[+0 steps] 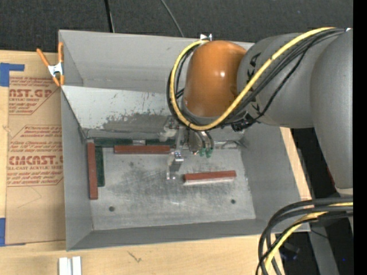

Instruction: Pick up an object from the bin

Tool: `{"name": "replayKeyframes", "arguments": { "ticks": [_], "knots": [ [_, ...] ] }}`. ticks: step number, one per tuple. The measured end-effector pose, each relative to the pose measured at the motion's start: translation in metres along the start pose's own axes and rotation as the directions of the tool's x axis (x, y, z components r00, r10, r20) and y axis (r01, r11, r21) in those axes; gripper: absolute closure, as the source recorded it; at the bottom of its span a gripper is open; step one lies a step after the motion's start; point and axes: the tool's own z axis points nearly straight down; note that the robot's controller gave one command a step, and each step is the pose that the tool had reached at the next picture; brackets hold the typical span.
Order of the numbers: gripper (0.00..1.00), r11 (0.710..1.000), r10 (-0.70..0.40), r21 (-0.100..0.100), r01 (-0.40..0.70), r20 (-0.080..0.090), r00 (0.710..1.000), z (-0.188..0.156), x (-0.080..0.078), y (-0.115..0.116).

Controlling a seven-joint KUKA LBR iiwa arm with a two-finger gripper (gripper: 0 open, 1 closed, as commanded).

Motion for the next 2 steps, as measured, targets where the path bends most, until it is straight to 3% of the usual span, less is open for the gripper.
{"name": "replayKeyframes", "arguments": {
  "ticks": [1, 2],
  "knots": [
    [0.0, 1.0, 0.0, -0.001, 0.0, -0.001, 1.0, 0.0, 0.0, 0.0],
    [1.0, 0.999, 0.034, 0.0, -0.034, 0.0, 0.999, 0.083, -0.004, -0.079]
  ]
}}
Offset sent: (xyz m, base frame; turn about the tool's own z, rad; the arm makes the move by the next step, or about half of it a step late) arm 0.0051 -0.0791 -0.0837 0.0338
